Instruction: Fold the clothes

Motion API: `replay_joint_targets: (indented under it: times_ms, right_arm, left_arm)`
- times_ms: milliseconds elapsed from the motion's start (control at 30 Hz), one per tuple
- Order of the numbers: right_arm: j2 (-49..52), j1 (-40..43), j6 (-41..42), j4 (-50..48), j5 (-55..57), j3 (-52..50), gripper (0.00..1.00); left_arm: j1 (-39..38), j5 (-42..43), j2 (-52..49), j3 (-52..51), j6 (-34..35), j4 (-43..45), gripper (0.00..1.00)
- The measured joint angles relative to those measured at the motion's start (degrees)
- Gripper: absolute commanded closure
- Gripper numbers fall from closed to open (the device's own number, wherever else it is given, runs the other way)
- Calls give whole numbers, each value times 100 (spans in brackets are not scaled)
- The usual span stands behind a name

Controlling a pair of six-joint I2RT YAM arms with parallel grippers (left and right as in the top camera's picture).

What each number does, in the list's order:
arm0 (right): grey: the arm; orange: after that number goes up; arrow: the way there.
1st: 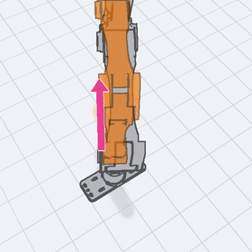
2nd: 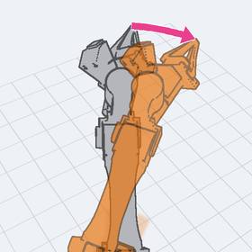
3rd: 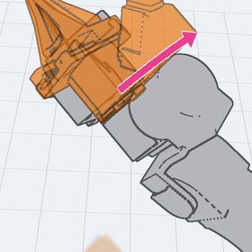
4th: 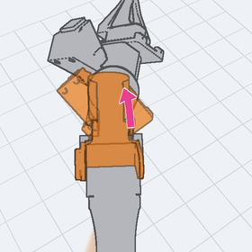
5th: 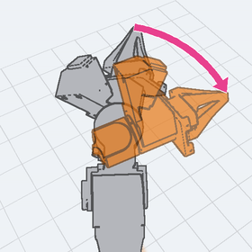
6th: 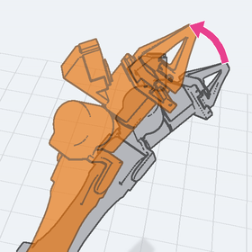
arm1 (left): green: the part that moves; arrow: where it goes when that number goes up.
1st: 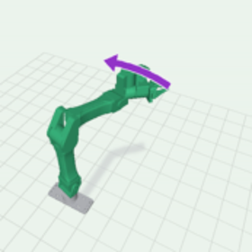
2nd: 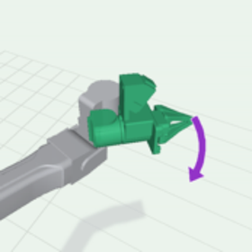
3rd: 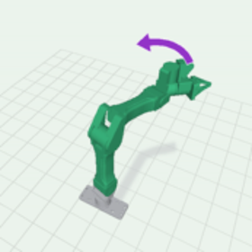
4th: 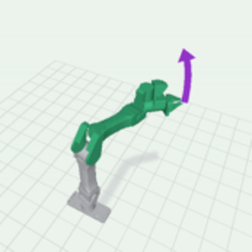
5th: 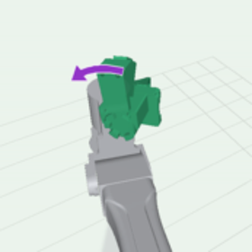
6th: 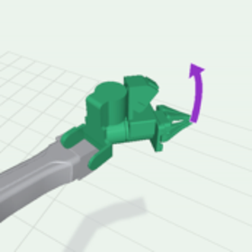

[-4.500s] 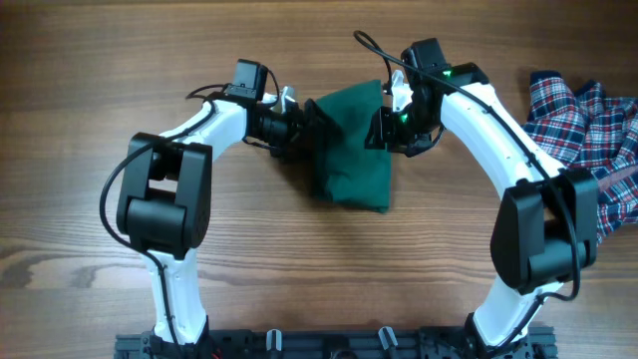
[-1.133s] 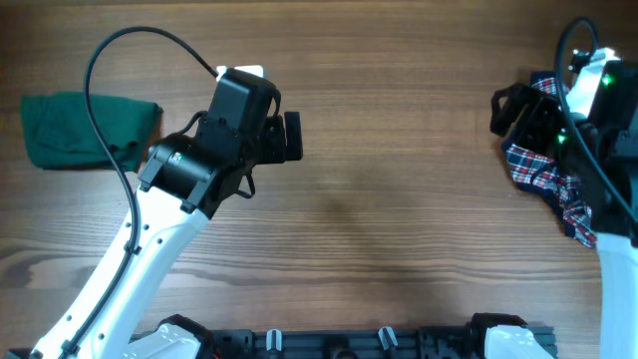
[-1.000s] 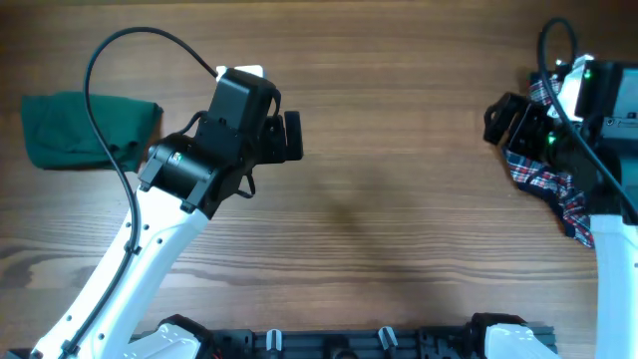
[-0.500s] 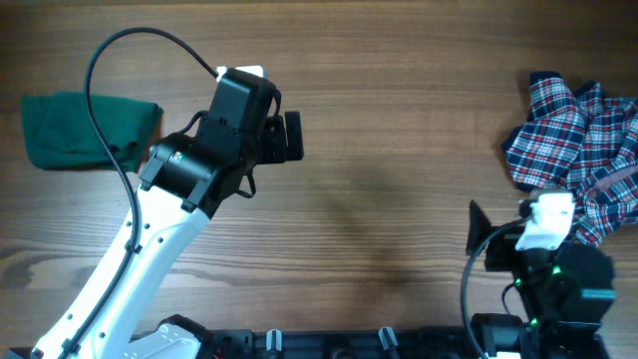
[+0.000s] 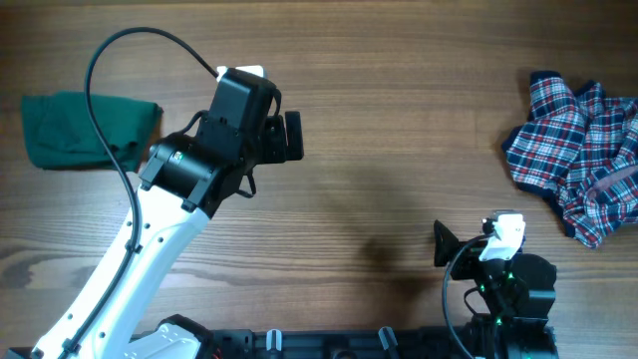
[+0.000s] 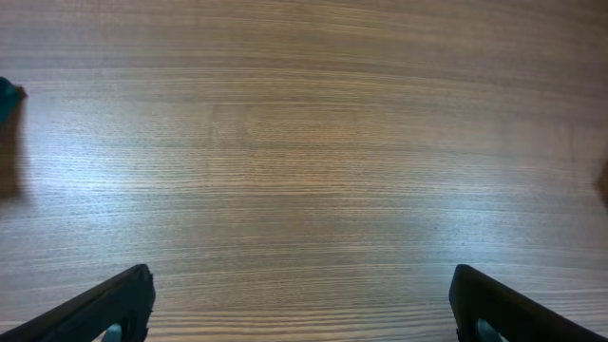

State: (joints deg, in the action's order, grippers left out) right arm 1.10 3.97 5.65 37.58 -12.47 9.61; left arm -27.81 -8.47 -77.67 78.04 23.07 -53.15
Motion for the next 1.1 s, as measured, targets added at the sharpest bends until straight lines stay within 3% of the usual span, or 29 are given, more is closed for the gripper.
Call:
replay_joint_targets:
  times_ms: [500,633,733,833,1000,1100]
  right_arm:
    - [0,0,103,0,-2,0,0]
    - [0,0,105,0,0,0,1]
    - [0,0,105,-2,-2,0,0]
    - [-4,0,120,-9,-17,0,1]
    - [-17,0,122,-22,-20,0,1]
    - [-22,0,122,-24,-20,0,0]
  left_arm:
    - [-26,-50,111,0,-98,-4,0]
    - [474,103,1008,-11,-730,251,0]
    - [1836,1040,1873,-20,-1657,382,0]
    - [2638,1526,2706,-166,-2079,225,0]
    - [2962,1836,4297,-1519,-2299,413,0]
    - [2970,2055,5167,-3062,-2328,992,0]
